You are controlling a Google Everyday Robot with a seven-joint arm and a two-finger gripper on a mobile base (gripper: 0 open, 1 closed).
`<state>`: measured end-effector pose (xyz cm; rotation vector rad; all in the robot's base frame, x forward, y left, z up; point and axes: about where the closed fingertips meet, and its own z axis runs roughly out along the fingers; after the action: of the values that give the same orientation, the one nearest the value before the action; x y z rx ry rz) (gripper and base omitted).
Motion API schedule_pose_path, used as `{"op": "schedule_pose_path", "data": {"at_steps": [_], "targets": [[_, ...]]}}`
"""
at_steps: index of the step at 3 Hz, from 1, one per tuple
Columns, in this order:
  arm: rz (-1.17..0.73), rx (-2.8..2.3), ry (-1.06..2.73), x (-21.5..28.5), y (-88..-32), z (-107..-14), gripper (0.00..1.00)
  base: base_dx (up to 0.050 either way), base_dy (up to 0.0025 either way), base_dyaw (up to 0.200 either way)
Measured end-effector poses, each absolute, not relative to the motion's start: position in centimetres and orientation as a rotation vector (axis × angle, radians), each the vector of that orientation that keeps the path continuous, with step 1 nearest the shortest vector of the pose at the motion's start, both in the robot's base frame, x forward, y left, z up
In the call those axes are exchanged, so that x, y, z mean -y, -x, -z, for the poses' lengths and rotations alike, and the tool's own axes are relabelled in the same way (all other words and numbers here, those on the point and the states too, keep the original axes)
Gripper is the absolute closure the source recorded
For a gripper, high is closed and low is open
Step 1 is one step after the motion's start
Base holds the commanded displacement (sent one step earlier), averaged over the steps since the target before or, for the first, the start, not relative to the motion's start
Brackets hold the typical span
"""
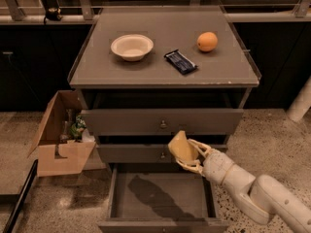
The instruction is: Place sponge into bottom drawer
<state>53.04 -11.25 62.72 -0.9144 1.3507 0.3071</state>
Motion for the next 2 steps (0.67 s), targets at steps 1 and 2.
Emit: {"op": "schedule_pose_path", "data": {"at_steps": [1, 2], "targets": [[-0.271, -1.401, 0.886, 11.7, -52.6, -57.9, 1.00, 0.000, 0.00000, 0.000], [-0.244, -1.461, 0.874, 12.0, -52.5, -53.5, 1.00, 0.000, 0.00000, 0.000]]}}
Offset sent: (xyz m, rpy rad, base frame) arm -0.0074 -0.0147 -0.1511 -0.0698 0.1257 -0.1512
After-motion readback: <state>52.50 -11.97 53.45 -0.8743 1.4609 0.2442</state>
